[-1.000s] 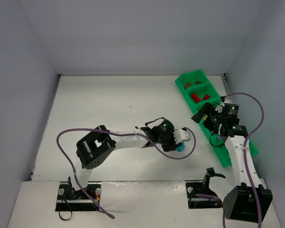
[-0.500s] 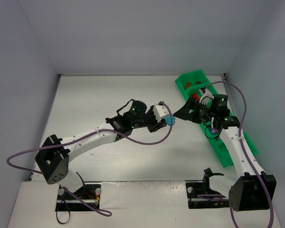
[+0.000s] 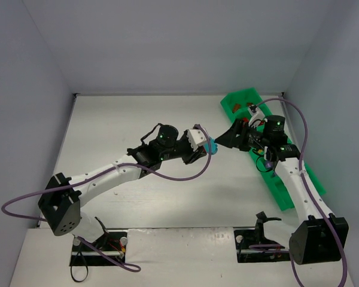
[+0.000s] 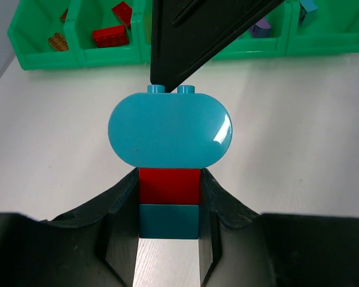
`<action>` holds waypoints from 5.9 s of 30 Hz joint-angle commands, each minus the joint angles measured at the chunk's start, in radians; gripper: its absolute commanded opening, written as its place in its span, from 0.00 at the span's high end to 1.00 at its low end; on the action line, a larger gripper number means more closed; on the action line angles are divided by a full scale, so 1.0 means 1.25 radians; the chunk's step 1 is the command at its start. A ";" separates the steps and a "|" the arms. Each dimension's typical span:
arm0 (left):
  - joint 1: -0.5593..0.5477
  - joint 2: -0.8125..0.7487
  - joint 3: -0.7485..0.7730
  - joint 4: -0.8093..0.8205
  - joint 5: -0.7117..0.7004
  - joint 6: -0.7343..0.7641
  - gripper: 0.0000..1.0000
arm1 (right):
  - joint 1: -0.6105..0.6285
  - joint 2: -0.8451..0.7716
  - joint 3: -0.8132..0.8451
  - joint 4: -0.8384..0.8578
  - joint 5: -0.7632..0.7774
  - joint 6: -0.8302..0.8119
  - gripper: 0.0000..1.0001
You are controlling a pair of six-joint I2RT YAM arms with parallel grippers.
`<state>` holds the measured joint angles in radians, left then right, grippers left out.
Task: Sort the legos into containers by color
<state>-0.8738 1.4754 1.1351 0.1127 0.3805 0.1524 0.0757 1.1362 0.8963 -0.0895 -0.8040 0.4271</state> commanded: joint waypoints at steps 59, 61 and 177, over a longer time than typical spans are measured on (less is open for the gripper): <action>0.036 -0.032 -0.060 0.095 0.032 -0.026 1.00 | 0.016 0.021 0.008 0.122 -0.150 -0.058 1.00; 0.040 -0.035 -0.078 0.095 0.026 -0.027 1.00 | -0.013 0.018 0.006 0.119 -0.174 -0.059 1.00; 0.022 -0.053 0.076 0.062 0.058 0.035 0.99 | 0.139 0.024 0.008 0.224 -0.135 0.159 0.57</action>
<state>-0.8444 1.4502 1.1912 0.0998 0.4465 0.1806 0.2440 1.1633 0.8997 0.1127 -0.9436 0.6289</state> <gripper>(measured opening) 0.297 0.448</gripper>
